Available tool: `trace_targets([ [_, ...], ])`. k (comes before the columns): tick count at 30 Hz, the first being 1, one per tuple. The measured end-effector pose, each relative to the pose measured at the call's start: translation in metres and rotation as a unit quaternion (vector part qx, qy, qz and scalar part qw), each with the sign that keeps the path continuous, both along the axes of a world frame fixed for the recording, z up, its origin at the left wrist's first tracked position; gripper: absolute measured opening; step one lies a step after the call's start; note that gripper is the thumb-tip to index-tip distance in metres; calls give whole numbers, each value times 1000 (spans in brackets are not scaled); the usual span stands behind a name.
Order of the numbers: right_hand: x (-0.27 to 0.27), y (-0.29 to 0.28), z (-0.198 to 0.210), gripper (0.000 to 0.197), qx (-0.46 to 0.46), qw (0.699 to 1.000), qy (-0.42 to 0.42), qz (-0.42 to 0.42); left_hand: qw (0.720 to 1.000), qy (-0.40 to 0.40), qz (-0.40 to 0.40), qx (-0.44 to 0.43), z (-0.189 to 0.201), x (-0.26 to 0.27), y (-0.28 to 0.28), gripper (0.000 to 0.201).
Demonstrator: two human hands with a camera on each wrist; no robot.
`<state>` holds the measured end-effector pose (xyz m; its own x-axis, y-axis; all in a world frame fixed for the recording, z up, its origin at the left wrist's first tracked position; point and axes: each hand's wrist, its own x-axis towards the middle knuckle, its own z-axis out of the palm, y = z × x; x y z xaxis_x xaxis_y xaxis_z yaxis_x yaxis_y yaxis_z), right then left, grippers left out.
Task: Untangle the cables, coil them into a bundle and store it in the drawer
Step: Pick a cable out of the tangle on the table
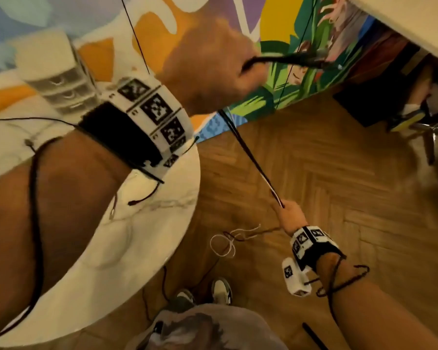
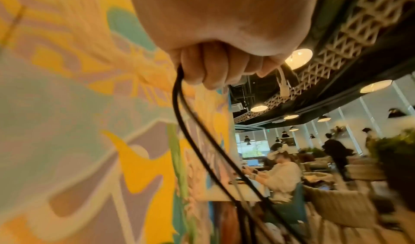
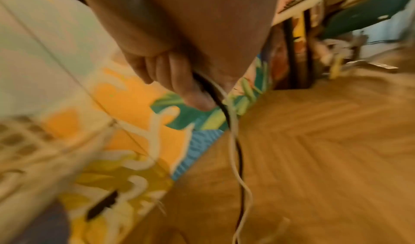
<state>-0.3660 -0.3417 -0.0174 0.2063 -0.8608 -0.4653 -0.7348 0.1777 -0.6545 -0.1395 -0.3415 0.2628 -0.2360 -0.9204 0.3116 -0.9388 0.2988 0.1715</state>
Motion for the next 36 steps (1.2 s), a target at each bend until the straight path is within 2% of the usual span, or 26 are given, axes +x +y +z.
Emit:
trace_targets([
  [2,-11,-3,-17,38,57,997,33,-41,997,-36,25,-63,3,14,3,45],
  [4,-4,-9,-15,44,68,992,-17,-108,997,-24,-7,-77,-19,13,8,38],
  [7,25,-19,11,49,29,978,-127,-161,999,21,-24,-8,-73,-1,17,37],
  [9,41,-22,39,47,8,973,-182,-142,998,41,16,52,-104,-10,22,43],
  [11,51,-20,70,45,-19,970,-219,-102,985,119,58,109,-126,-18,21,44],
  [13,58,-13,97,43,-59,968,-242,-28,952,246,84,164,-131,-24,16,48],
  [15,65,-4,116,39,-83,957,-274,52,926,320,78,186,-127,-33,9,44],
  [18,73,2,114,45,-80,930,-357,47,930,325,44,167,-111,-46,4,29],
  [19,72,3,106,47,-80,930,-358,33,935,319,33,150,-106,-49,4,27],
  [21,66,7,80,48,-69,947,-312,27,941,321,24,100,-93,-46,3,24],
  [24,47,18,26,46,-16,984,-175,0,940,338,33,34,-69,-27,-4,25],
  [26,28,20,-5,43,17,995,-92,-45,945,325,42,-3,-56,-12,-6,25],
  [30,7,17,-32,36,90,991,-8,-95,939,322,65,-106,-30,11,-7,20],
  [32,2,15,-37,39,126,986,54,-95,941,303,54,-139,-18,16,-6,17],
  [34,-1,9,-36,51,133,979,120,-96,944,296,39,-138,-17,16,-5,17],
  [36,2,-2,-26,52,135,975,120,-132,942,312,43,-112,-25,14,-3,21],
])
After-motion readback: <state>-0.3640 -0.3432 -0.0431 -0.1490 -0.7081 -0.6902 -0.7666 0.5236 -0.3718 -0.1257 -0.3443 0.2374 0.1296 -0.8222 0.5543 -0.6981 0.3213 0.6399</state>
